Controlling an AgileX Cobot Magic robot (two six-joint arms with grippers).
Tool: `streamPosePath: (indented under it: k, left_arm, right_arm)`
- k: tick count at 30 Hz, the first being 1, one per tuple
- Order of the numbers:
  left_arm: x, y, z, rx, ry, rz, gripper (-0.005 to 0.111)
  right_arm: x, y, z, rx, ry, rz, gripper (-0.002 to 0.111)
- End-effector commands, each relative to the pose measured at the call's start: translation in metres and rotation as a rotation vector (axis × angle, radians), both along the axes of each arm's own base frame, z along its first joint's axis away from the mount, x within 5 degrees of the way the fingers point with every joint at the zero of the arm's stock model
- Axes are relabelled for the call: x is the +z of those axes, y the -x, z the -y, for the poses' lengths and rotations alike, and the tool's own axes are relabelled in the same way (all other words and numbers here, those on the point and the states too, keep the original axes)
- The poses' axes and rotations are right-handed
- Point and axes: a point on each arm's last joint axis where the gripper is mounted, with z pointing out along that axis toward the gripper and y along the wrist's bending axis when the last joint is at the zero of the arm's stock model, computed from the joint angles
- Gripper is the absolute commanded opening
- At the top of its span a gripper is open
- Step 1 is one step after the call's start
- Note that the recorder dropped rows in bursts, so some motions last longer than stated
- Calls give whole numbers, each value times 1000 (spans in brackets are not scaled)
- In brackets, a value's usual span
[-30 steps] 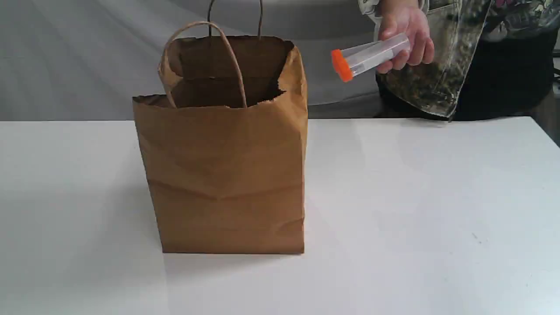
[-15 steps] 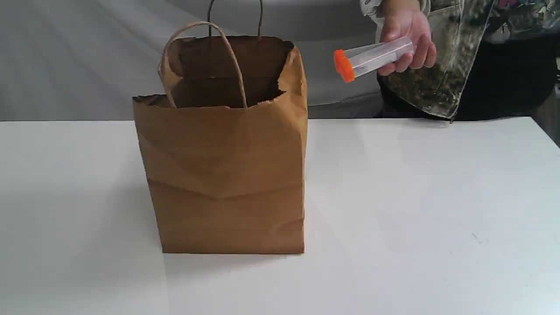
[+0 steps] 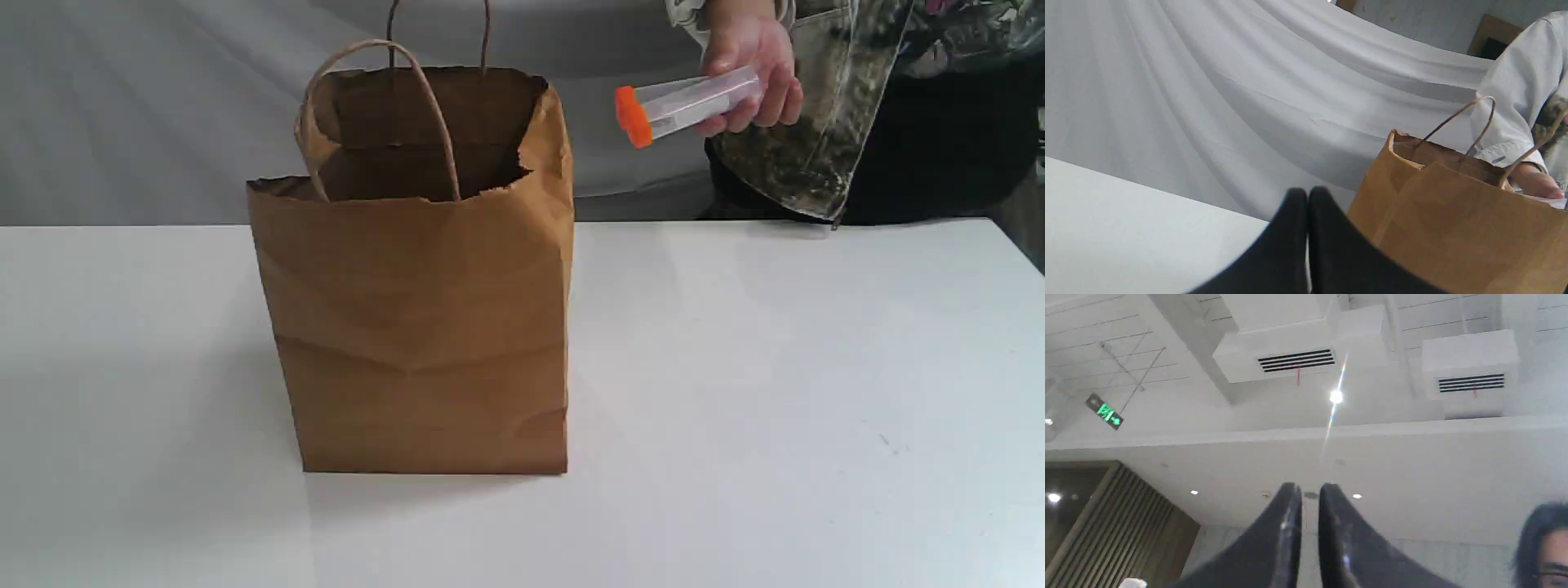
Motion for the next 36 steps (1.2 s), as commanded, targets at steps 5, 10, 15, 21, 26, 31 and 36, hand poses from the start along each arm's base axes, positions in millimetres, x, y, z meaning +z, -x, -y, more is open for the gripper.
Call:
streamPosePath:
  k: [5,10,15,21,26,31,36]
  left_arm:
    - [-3,0,1,-12,0,-20,0]
    - [-3,0,1,-12,3,-20,0]
    - [-3,0,1,-14,22,-21,0]
    - [-3,0,1,-14,25,-19,0]
    - [-3,0,1,-14,30,-17,0]
    - [-3,0,1,-14,30,-17,0]
    - [-3,0,1,-14,30,-17,0]
  right_arm:
    - [33,-65,-35,-70,189,136,40]
    - [51,-102,-47,-301,295,291,50]
    - [62,-128,-51,-372,268,296,49]
    - [76,-163,-31,-356,-68,-149,36]
    - [89,-195,-48,-245,117,-623,43]
    - [105,-215,-68,-94,241,-944,52]
    - [105,-233,-90,48,424,-1231,56]
